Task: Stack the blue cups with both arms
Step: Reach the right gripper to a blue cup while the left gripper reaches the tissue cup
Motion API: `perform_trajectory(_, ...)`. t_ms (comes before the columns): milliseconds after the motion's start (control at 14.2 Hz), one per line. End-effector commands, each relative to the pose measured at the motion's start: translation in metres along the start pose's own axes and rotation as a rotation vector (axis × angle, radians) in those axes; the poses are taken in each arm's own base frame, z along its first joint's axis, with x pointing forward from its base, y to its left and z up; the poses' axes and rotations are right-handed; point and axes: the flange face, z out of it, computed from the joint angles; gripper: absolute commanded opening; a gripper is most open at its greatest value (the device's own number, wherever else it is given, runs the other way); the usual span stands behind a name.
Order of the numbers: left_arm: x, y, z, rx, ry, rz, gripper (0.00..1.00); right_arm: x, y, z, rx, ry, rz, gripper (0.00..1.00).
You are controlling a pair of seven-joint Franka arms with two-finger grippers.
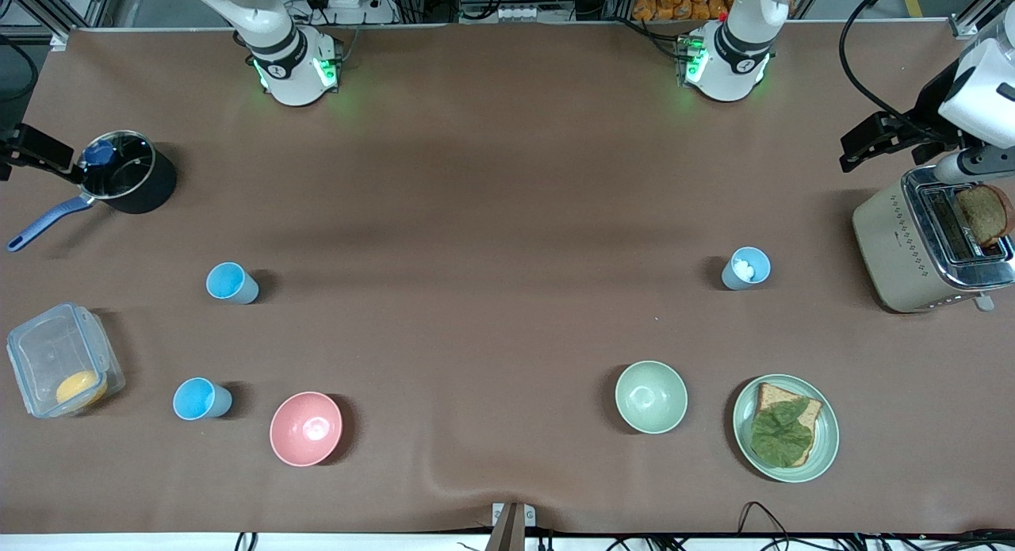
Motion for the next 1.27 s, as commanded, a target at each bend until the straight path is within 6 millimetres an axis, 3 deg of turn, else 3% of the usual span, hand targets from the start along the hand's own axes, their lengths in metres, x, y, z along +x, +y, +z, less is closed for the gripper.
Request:
perform_trajectory(0,-0.004,-0.007,-0.007,-0.010,0.010,0.009,1.00,-0.006,0.000,-0.004,-0.009,0.000,0.000,1.00)
perform_trajectory(282,0.005,-0.003,0.004,0.009,-0.008,0.015,1.00,-0.003,0.000,0.000,-0.009,-0.007,-0.002,1.00)
perform_trajectory(493,0.027,0.004,0.051,0.021,-0.094,0.027,1.00,0.012,0.004,0.026,-0.009,-0.054,0.011,1.00)
perform_trajectory(704,0.048,0.007,0.115,0.031,-0.151,0.029,1.00,0.035,0.017,0.102,-0.003,-0.152,0.027,1.00)
perform_trajectory(845,0.050,0.004,0.174,0.038,-0.139,0.028,1.00,0.041,0.018,0.162,-0.004,-0.168,0.027,1.00)
perform_trajectory(986,0.043,-0.001,0.246,0.032,-0.100,0.028,1.00,0.040,0.019,0.224,-0.004,-0.163,0.029,1.00)
perform_trajectory(1056,0.037,-0.004,0.277,0.025,-0.074,0.027,1.00,0.040,0.032,0.250,-0.002,-0.164,0.051,1.00)
perform_trajectory(1197,0.031,-0.004,0.324,0.017,-0.080,0.026,1.00,0.049,0.054,0.298,0.003,-0.202,0.085,1.00)
